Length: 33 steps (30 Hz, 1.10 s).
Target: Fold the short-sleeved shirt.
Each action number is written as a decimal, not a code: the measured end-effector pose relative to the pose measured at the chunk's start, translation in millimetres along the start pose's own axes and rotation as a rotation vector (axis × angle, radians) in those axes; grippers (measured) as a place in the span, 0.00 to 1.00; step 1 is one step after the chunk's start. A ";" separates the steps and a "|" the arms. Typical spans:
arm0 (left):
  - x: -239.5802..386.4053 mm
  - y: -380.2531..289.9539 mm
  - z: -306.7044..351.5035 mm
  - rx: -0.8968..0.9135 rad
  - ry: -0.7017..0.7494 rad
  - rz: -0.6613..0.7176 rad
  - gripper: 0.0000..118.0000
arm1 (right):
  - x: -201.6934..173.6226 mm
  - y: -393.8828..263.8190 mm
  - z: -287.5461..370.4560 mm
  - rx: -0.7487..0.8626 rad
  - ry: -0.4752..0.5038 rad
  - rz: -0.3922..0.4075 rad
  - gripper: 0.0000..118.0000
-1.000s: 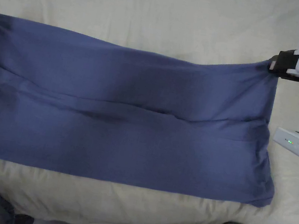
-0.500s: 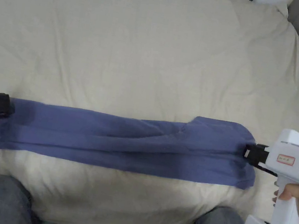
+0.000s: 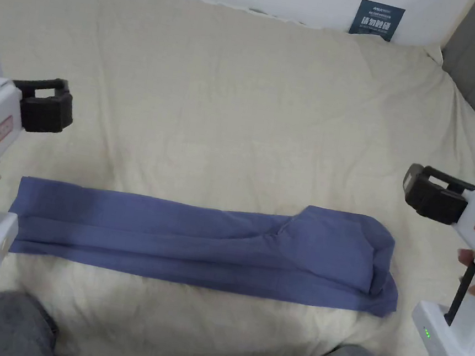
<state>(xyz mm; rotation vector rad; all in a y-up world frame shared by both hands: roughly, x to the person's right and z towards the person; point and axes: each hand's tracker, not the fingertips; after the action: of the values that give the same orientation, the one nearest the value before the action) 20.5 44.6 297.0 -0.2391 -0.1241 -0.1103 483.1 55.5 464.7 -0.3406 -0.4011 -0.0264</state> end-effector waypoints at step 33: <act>-99.5 -70.6 -85.2 -0.549 -0.480 0.481 1.00 | -61.3 -16.3 -15.5 -0.034 0.071 -0.076 0.01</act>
<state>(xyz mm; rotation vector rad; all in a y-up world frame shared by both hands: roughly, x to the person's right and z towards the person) -77.1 -35.0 217.6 -0.8347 -0.5113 0.4019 430.9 32.5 432.7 -0.3570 -0.3433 -0.1199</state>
